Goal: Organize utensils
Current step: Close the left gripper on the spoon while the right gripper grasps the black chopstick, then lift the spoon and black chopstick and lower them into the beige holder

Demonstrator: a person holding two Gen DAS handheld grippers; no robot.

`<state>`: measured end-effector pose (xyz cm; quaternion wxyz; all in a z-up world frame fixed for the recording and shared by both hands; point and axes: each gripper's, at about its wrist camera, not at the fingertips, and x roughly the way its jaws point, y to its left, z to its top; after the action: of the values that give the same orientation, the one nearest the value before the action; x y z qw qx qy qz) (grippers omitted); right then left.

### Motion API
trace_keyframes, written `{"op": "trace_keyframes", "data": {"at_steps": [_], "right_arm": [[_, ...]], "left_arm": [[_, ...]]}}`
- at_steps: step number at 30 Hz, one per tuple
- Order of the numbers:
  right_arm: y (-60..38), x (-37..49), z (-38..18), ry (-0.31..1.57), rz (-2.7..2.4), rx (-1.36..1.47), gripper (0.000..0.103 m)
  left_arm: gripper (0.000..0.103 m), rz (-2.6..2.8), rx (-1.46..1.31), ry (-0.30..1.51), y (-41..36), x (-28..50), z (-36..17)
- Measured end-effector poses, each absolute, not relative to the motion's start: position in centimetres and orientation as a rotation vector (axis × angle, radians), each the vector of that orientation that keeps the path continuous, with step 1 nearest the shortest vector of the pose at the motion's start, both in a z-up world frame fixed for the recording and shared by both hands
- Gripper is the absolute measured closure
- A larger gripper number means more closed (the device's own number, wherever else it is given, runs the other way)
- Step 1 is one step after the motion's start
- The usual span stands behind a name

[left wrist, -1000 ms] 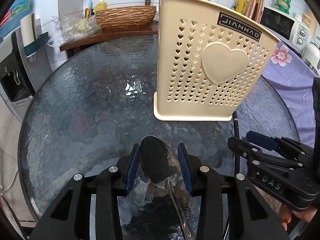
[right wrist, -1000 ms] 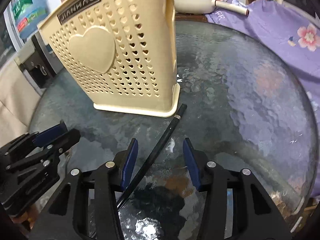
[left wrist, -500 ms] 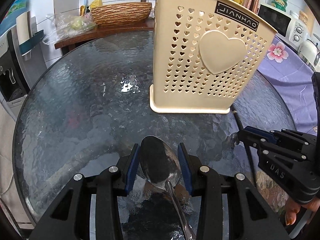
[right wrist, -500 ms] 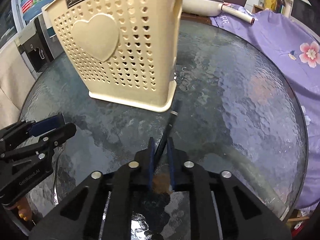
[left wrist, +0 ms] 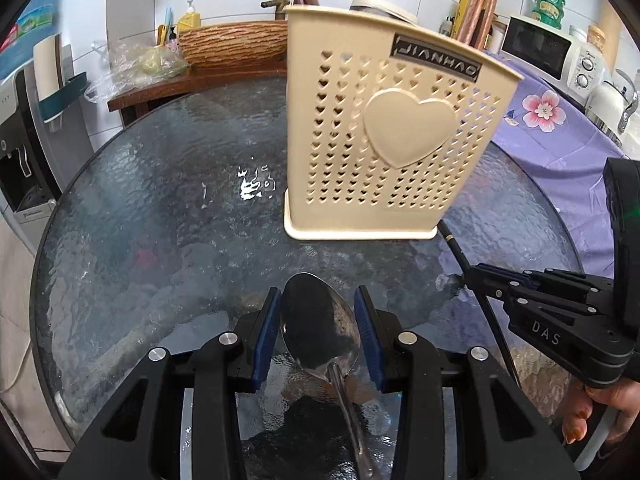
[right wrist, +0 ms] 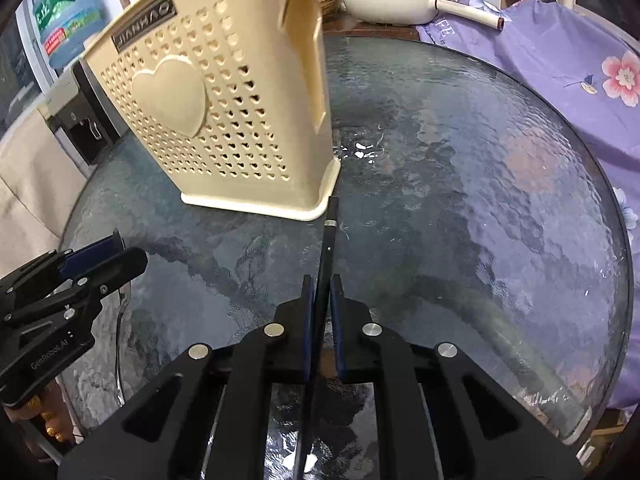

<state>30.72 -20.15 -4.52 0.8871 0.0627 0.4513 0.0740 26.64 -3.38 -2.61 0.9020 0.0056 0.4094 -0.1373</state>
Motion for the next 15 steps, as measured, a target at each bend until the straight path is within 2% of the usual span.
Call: {"op": "trace_keyframes", "data": {"at_steps": [15], "right_arm": [[-24.1,29.1,-0.6,0.785,0.294,0.312,0.095]], "left_arm": [[0.069,-0.326,-0.010,0.779,-3.6,25.6,0.4]]}}
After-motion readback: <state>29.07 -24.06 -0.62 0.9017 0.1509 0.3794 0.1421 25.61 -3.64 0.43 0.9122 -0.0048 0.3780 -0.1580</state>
